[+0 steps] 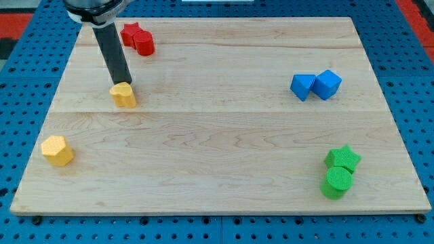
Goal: Push the red blocks towards the top center of the board
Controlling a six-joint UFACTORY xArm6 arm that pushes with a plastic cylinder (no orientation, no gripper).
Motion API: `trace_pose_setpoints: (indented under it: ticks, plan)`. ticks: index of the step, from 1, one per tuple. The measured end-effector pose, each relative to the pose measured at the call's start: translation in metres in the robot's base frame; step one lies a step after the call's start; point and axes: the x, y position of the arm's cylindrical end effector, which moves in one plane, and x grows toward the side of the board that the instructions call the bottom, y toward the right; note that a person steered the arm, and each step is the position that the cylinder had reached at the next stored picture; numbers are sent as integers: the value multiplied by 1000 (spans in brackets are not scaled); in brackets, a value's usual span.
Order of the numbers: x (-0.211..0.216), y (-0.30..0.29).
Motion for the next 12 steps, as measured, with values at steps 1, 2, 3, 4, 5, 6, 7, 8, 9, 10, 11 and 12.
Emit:
trace_pose_setpoints:
  ticks: [1,2,3,4,5,6,7,8,9,10,11,12]
  plan:
    - [-4,15]
    - [40,-11]
    - [77,-54]
    - [29,-77]
    - [-21,-64]
    - [-77,-25]
    - [-90,17]
    - [-121,62]
    - [-162,113]
    - [-152,51]
    - [-189,39]
    - [-189,39]
